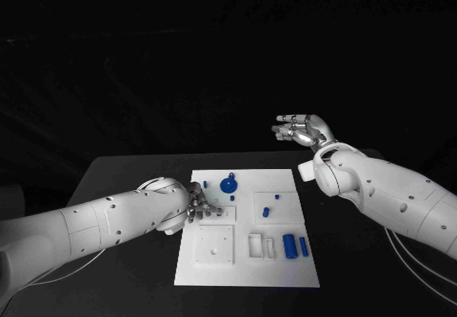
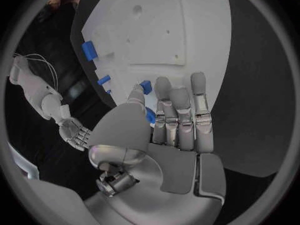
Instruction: Assemble the parts on the task board
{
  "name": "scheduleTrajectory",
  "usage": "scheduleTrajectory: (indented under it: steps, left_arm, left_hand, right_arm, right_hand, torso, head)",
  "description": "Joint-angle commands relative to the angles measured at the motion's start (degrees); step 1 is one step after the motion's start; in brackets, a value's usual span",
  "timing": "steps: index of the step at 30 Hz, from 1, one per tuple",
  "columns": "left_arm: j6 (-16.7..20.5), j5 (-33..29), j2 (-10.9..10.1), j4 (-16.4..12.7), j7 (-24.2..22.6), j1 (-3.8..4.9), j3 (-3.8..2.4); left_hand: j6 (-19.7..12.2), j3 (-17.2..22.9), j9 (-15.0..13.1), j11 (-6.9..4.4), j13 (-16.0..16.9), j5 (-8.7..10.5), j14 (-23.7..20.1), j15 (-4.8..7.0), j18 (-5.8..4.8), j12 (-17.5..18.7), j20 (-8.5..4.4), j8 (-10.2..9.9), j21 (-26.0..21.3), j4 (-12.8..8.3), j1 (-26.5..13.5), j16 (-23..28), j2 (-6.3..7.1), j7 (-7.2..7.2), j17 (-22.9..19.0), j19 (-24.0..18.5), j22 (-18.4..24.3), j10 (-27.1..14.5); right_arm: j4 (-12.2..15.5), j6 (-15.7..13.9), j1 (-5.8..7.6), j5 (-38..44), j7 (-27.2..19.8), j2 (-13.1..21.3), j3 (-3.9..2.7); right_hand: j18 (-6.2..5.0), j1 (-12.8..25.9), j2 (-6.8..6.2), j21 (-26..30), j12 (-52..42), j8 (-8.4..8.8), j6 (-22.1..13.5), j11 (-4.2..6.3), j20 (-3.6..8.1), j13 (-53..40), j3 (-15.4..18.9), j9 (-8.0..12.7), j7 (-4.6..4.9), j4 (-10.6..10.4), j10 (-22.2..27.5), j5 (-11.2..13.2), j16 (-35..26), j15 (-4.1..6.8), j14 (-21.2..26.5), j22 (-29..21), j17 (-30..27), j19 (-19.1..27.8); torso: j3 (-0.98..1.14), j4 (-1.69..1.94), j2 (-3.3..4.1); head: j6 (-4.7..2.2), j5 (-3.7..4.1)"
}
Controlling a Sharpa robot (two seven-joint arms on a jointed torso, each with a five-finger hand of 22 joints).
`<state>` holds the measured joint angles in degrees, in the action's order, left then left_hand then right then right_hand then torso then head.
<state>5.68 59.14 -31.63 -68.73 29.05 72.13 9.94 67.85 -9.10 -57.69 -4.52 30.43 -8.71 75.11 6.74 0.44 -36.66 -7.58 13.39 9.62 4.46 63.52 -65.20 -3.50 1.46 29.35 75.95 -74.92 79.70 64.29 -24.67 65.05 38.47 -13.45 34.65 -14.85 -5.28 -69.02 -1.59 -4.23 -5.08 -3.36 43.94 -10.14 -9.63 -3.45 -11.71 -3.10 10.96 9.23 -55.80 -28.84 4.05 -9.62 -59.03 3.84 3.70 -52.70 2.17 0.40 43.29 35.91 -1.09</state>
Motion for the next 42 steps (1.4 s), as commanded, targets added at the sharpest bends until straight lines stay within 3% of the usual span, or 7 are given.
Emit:
scheduleTrajectory:
  steps: [1, 10, 13, 17, 27, 37, 42]
  left_arm:
    - [-0.44, -1.31, 0.18, -0.18, 0.06, 0.01, -0.08]
    - [-0.74, -1.74, 0.16, -0.20, -0.19, 0.00, -0.11]
    - [-0.76, -1.96, 0.04, -0.21, -0.41, 0.00, -0.13]
    - [-0.79, -2.81, -0.24, -0.29, -0.66, -0.01, -0.31]
    - [-1.14, -4.28, -1.76, -1.10, -0.60, 0.00, -2.90]
    - [-3.66, -8.81, -3.41, -1.00, 1.10, 1.38, -5.84]
    - [-5.31, -9.60, -2.72, 3.29, 1.41, 2.98, -6.24]
  left_hand:
    - [-0.51, -0.90, 0.09, 0.09, -0.18, -0.84, 0.01, 0.15, -0.44, -0.42, -0.04, 0.44, -0.12, -1.78, 0.33, -0.28, -1.63, -0.01, -0.14, -0.02, -0.96, -0.06]
    - [-0.77, -2.25, 0.61, 0.06, -0.40, -3.03, -0.07, 0.16, -0.44, -0.56, -0.05, 0.77, -0.07, -3.70, 0.85, -0.35, -2.73, 0.05, -0.38, -0.08, -0.94, -0.15]
    - [-0.74, -3.19, 0.60, 0.11, -0.42, -2.41, -0.09, 0.12, -0.44, -0.57, -0.03, 0.88, -0.09, -3.19, -0.27, -0.34, -1.33, -0.03, -0.42, -0.11, -0.92, -0.18]
    - [-0.77, -1.95, 0.70, 0.17, -0.45, 3.97, -0.18, 0.06, -0.44, -0.64, 0.01, 1.00, -0.16, -0.71, -2.27, -0.34, 1.99, -0.12, -0.51, -0.13, -0.91, -0.29]
    - [-1.00, 3.18, 1.17, 0.20, -0.40, 5.54, -0.54, 0.03, -0.44, -1.20, 0.01, 1.16, 0.17, 5.68, -2.46, -0.95, 7.60, -0.23, -0.58, -0.24, -0.99, -0.70]
    - [-1.92, 2.30, 2.84, 0.48, -0.65, 4.92, -1.04, -0.33, -0.44, -0.82, 0.32, -0.72, -0.58, 4.55, -2.92, -0.25, 5.16, -0.85, -1.05, -0.76, -0.67, -1.58]
    - [-3.22, -0.32, 12.44, 1.41, -1.66, 0.46, -1.87, -1.06, -0.44, 0.18, 0.89, -4.83, -2.62, -0.15, -1.51, 1.43, 0.54, -2.33, -2.75, -0.94, -0.02, -3.02]
  right_arm:
    - [0.09, 0.85, -0.04, -0.12, -0.28, -0.03, -0.03]
    - [0.09, 0.92, -0.05, -0.12, -0.22, -0.01, -0.03]
    - [0.07, 0.93, -0.06, -0.12, -0.21, 0.01, -0.03]
    - [0.06, 0.95, -0.10, -0.12, -0.20, 0.02, -0.03]
    - [-0.07, 0.95, -0.18, -0.12, -0.19, 0.20, -0.03]
    - [-0.27, 1.10, -0.20, -0.13, -0.11, 0.43, -0.03]
    - [-0.40, 1.24, -0.20, -0.13, -0.10, 0.44, -0.03]
  right_hand:
    - [-0.73, 0.19, 0.41, 0.23, -0.32, 0.36, -0.40, 0.05, -0.17, 0.05, 0.27, 0.09, -0.14, 0.07, 0.52, -0.25, -0.31, -0.09, 0.31, -0.07, -0.08, 0.42]
    - [-0.73, 0.19, 0.41, 0.23, -0.32, 0.36, -0.40, 0.05, -0.17, 0.05, 0.27, 0.09, -0.14, 0.07, 0.52, -0.25, -0.31, -0.09, 0.31, -0.07, -0.08, 0.42]
    - [-0.73, 0.19, 0.41, 0.23, -0.32, 0.36, -0.40, 0.05, -0.17, 0.05, 0.27, 0.09, -0.14, 0.07, 0.52, -0.25, -0.31, -0.09, 0.31, -0.07, -0.08, 0.42]
    - [-0.73, 0.19, 0.41, 0.23, -0.32, 0.36, -0.40, 0.05, -0.17, 0.05, 0.27, 0.09, -0.14, 0.07, 0.52, -0.25, -0.31, -0.09, 0.31, -0.07, -0.08, 0.42]
    - [-0.73, 0.20, 0.39, 0.23, -0.33, 0.36, -0.48, 0.03, -0.18, 0.05, 0.41, 0.09, -0.11, 0.05, 0.59, -0.31, -0.31, -0.11, 0.35, -0.07, -0.09, 0.45]
    - [-0.73, 0.25, 0.40, 0.23, -0.36, 0.36, -0.49, 0.03, -0.19, 0.05, 0.57, 0.09, -0.11, 0.00, 0.59, -0.33, -0.32, -0.12, 0.39, -0.07, -0.09, 0.48]
    - [-0.73, 0.25, 0.40, 0.23, -0.36, 0.36, -0.49, 0.03, -0.19, 0.05, 0.57, 0.09, -0.11, 0.00, 0.59, -0.33, -0.32, -0.12, 0.39, -0.07, -0.09, 0.48]
  torso:
    - [0.01, -0.03, -0.01]
    - [0.01, -0.04, 0.01]
    - [0.00, -0.03, 0.01]
    - [0.00, -0.02, 0.01]
    - [-0.02, 0.08, -0.03]
    - [-0.03, 0.07, -0.02]
    - [0.09, -0.05, 0.02]
  head:
    - [-0.01, -0.03]
    - [-0.10, 0.03]
    - [-0.10, 0.08]
    - [-0.07, 0.14]
    - [-0.22, 0.58]
    - [-0.41, 0.61]
    - [-0.59, 0.32]
